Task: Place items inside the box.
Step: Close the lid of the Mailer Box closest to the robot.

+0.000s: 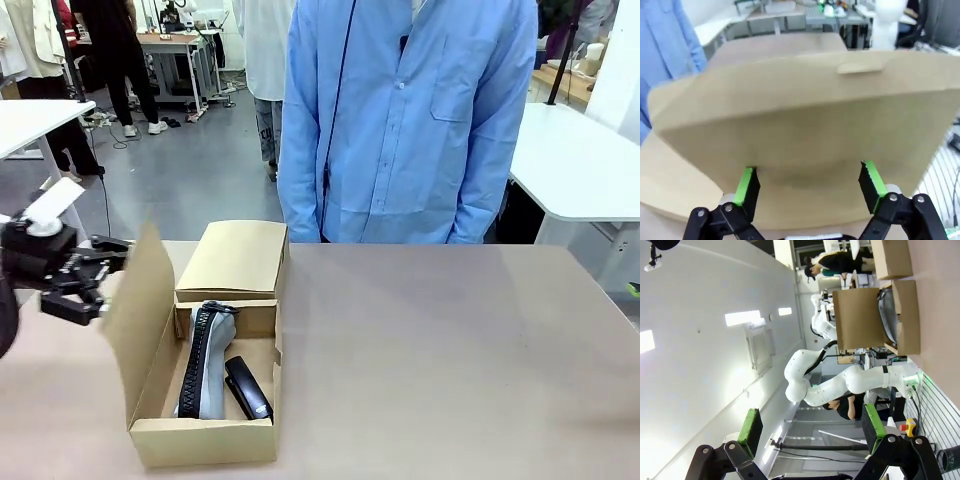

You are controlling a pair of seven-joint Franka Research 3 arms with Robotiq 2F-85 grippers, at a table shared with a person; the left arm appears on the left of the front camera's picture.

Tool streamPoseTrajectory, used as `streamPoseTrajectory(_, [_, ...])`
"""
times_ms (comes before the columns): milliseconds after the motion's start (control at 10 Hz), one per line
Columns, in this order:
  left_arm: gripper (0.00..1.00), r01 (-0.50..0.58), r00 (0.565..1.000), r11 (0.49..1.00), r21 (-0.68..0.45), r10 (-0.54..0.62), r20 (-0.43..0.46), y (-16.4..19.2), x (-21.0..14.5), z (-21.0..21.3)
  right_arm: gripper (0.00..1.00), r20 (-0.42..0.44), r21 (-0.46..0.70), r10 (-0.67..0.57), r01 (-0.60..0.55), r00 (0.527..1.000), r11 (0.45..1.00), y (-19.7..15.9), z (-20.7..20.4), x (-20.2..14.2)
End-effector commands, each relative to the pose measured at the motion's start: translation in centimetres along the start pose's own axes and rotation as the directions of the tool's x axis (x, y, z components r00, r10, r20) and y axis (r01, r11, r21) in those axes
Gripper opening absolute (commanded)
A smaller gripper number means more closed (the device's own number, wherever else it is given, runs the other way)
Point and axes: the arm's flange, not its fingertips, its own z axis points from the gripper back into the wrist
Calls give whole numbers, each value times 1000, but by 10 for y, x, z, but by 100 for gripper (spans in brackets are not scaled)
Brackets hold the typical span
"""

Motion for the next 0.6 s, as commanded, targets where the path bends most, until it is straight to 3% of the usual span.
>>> streamPoseTrajectory(0, [100, 39, 999, 999, -15, -39, 1, -8, 1, 18, 100, -5, -2, -16, 16, 1000, 1000, 3, -3, -6])
streamPoseTrajectory(300, [100, 3, 1000, 1000, -4, -3, -7, 0, -1, 2, 100, -5, -2, -16, 16, 1000, 1000, 3, -3, -6])
streamPoseTrajectory(500, [100, 60, 998, 996, 72, -61, 12, -14, -4, -22, 100, -5, -2, -16, 16, 1000, 1000, 3, -3, -6])
